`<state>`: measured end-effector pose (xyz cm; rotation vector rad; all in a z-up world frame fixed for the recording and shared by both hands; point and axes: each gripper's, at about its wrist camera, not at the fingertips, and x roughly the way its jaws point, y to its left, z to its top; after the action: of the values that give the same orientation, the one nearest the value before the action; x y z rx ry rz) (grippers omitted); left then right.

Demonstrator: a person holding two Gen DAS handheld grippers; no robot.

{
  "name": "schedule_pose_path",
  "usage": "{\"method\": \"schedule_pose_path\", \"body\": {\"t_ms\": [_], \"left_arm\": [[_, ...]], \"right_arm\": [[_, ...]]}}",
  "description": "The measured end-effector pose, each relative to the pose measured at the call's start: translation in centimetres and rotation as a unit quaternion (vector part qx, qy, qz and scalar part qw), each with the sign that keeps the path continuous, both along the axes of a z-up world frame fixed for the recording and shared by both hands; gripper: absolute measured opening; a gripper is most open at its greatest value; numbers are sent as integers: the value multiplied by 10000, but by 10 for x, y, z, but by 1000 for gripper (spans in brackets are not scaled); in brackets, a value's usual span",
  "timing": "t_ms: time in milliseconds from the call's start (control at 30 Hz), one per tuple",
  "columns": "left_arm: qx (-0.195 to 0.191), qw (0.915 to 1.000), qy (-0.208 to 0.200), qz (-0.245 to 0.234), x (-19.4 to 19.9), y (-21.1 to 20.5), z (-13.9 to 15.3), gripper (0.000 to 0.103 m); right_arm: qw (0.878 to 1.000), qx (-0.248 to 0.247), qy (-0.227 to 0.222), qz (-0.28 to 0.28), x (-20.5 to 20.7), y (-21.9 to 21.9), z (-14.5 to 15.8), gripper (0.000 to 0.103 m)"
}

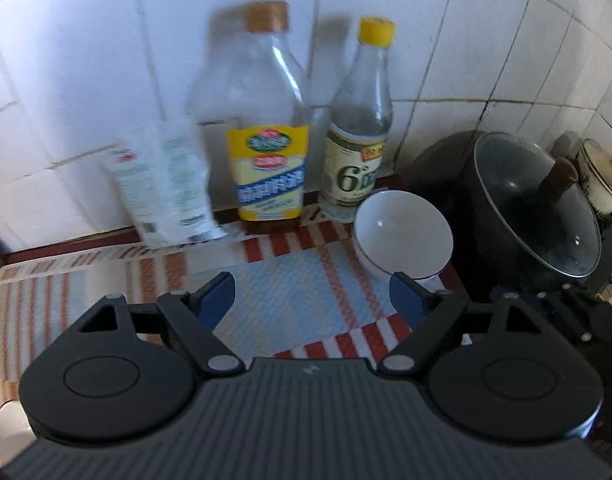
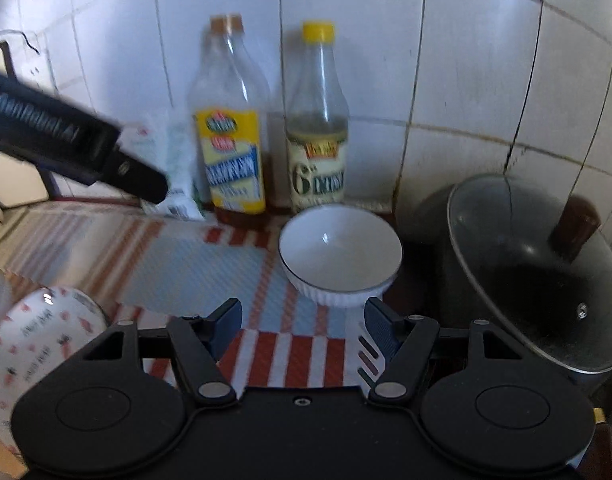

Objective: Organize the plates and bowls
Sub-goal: 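Move both grippers to the last white bowl beside the bottles, then close both grippers on the rim of the white bowl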

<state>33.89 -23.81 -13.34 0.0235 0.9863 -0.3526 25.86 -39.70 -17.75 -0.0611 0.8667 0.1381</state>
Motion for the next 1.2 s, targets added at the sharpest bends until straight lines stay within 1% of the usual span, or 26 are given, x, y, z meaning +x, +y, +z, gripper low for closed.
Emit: {"method": "schedule_pose_path", "body": {"t_ms": [67,133,233,300,367,400,533,600,667,700,733,767,833,900,967,1033,1200], "left_arm": [[-119,9998,42,-168,9,-12,-12,84],[-224,9988,-13,-434,15,-23,-26,84],[-174,9979,-45,-618,25,-39,-47,84],[-350,9979,11,-550,35,-43,-58,84],[-592,9971,108,-467,46,-44,-68,84],[-642,9969,156,-420,51,-45,-73,84],[-662,9971,340,-170,73,-51,-94,82],[-636,9966,518,-49,87,-53,-103,79],[-707,9948,726,-128,98,-53,-110,61],[-682,9943,796,-206,100,-54,-112,37],[-531,9949,811,-261,100,-57,-114,25],[-423,9953,795,-350,99,-60,-116,23],[-397,9952,752,-488,94,-65,-116,10],[-359,9951,756,-518,88,-69,-114,8],[-184,9958,681,-592,83,-74,-112,9],[-77,9958,644,-641,78,-77,-110,9],[-31,9959,613,-671,66,-72,-104,9]], "right_arm": [[9999,61,103,-62,7,-4,-13,73],[9996,146,206,-119,14,-7,-25,73],[9988,213,349,-286,20,-9,-48,73],[9986,154,429,-257,23,-7,-57,73],[9982,86,577,-103,31,-4,-66,73],[9983,83,570,-63,33,-4,-69,73],[9982,-7,572,-164,48,-6,-77,73],[9981,5,530,-311,57,-10,-78,73],[9980,1,472,-410,65,-14,-80,73],[9981,-4,449,-424,68,-15,-81,73],[9980,-11,462,-420,72,-15,-82,73],[9981,30,495,-376,75,-16,-83,73],[9983,65,489,-320,78,-14,-86,73],[9983,-28,486,-305,79,-11,-91,73],[9982,-126,476,-329,80,-7,-93,73],[9981,-57,485,-369,81,-6,-91,74],[9977,150,536,-383,75,-5,-87,75]]}}
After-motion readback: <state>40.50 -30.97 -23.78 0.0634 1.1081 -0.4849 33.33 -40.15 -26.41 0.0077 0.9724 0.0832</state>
